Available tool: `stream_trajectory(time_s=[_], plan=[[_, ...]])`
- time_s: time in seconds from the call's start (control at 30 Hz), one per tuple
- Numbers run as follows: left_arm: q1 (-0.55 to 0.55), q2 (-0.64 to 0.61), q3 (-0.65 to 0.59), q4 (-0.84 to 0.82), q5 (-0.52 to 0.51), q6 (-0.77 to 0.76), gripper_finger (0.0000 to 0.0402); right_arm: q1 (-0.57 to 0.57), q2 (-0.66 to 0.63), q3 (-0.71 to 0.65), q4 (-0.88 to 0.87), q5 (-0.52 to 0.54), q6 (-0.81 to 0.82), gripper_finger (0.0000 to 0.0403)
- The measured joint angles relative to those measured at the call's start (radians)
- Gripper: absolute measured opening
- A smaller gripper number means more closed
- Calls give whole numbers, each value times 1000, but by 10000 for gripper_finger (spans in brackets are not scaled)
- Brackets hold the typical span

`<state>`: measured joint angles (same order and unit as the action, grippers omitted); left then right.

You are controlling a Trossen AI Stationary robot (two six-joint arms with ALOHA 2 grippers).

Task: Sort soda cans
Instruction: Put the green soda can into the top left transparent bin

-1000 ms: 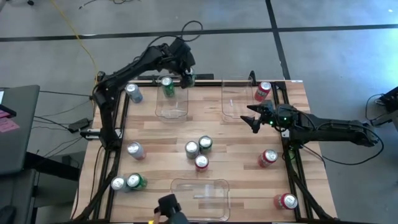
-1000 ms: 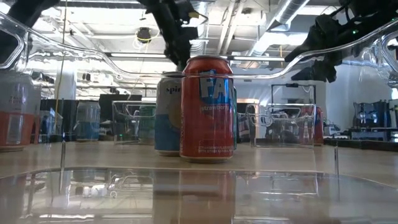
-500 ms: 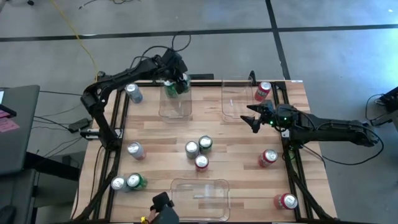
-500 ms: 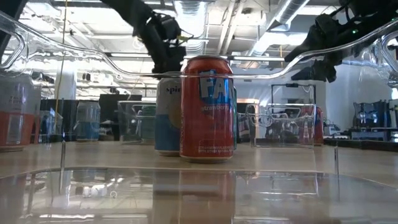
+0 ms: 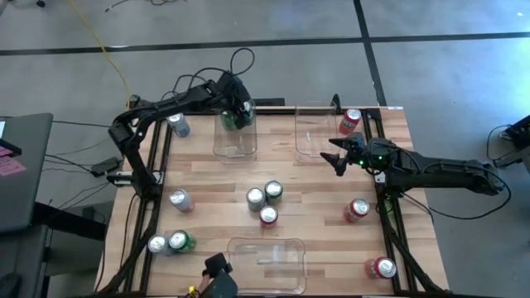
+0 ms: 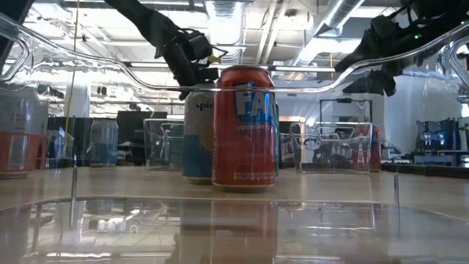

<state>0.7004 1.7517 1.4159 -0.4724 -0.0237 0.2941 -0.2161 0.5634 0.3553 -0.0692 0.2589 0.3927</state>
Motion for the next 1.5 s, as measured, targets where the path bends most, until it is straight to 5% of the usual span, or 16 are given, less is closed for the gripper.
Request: stream_trajectory(time_s=[0.87, 1.13, 1.5], plan=[[29, -1, -79, 77, 20, -21, 295, 0, 0, 0, 1, 5, -2, 395], [29, -1, -79, 102, 19, -11, 349, 0, 0, 0, 2, 5, -1, 395], [29, -1, -64, 113, -4, -21, 355, -3, 0, 0, 6, 5, -1, 395]])
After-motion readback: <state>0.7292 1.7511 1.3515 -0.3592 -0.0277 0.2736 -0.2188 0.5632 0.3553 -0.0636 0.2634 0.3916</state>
